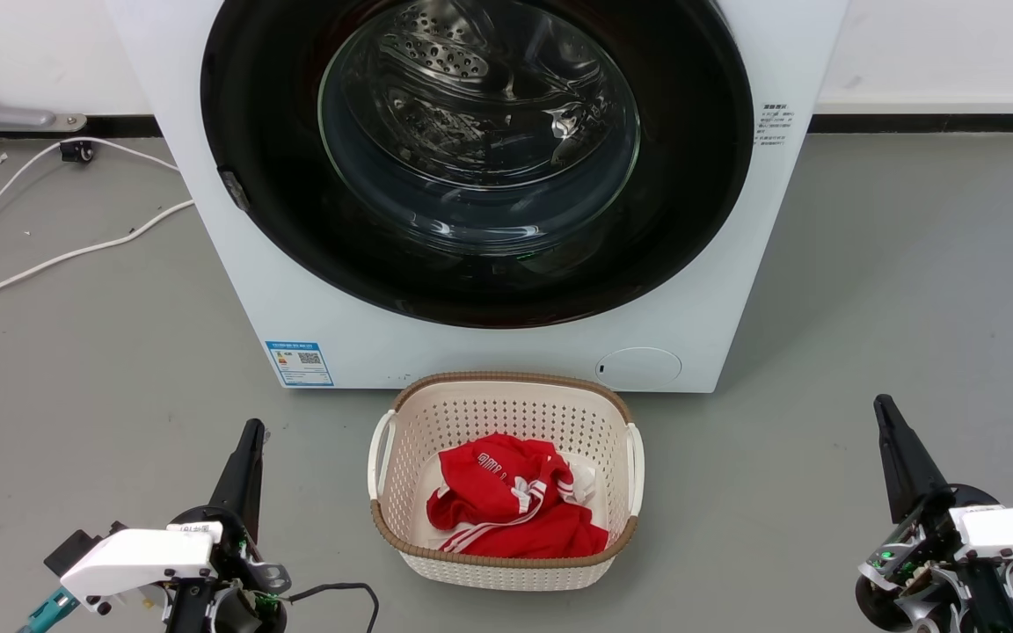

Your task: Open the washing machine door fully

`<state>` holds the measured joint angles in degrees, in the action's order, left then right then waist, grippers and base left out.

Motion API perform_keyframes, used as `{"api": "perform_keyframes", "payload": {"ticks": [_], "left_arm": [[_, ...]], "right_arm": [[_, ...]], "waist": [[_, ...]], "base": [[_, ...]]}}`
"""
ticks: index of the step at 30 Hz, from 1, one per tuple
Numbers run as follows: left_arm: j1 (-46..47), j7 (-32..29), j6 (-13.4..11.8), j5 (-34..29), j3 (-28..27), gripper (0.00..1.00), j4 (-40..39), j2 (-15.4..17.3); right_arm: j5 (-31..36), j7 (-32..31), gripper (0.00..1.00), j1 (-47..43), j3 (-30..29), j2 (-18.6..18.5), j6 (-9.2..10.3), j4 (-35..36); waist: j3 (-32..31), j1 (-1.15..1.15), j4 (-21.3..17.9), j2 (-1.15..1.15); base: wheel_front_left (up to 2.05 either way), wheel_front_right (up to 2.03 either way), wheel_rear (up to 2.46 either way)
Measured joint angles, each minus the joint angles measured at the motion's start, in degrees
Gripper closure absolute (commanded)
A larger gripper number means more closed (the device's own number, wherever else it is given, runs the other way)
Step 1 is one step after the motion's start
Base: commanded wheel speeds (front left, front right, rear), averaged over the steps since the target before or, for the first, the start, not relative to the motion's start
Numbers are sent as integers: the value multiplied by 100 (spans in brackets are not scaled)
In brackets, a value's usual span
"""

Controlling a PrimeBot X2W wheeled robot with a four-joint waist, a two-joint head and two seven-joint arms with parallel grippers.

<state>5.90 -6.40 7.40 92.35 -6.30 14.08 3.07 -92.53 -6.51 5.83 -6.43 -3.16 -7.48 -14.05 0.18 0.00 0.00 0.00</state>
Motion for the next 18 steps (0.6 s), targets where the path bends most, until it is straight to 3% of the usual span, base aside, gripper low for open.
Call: {"api": "perform_keyframes", "payload": {"ticks": [3, 4, 18], "left_arm": [[0, 0, 0, 0, -1, 100, 0, -1], [0, 0, 0, 0, -1, 0, 0, -1], [-157, 309, -5, -316, 248, 0, -76, -33]], "right_arm": [[0, 0, 100, 1, 0, 1, 0, 0], [0, 0, 0, 1, -1, 1, -1, 0], [207, 305, 0, -206, 165, 23, 0, 83]], "waist": [[0, 0, 0, 0], [0, 0, 0, 0], [3, 0, -5, 0]], "base": [[0, 0, 0], [0, 0, 0], [0, 0, 0]]}}
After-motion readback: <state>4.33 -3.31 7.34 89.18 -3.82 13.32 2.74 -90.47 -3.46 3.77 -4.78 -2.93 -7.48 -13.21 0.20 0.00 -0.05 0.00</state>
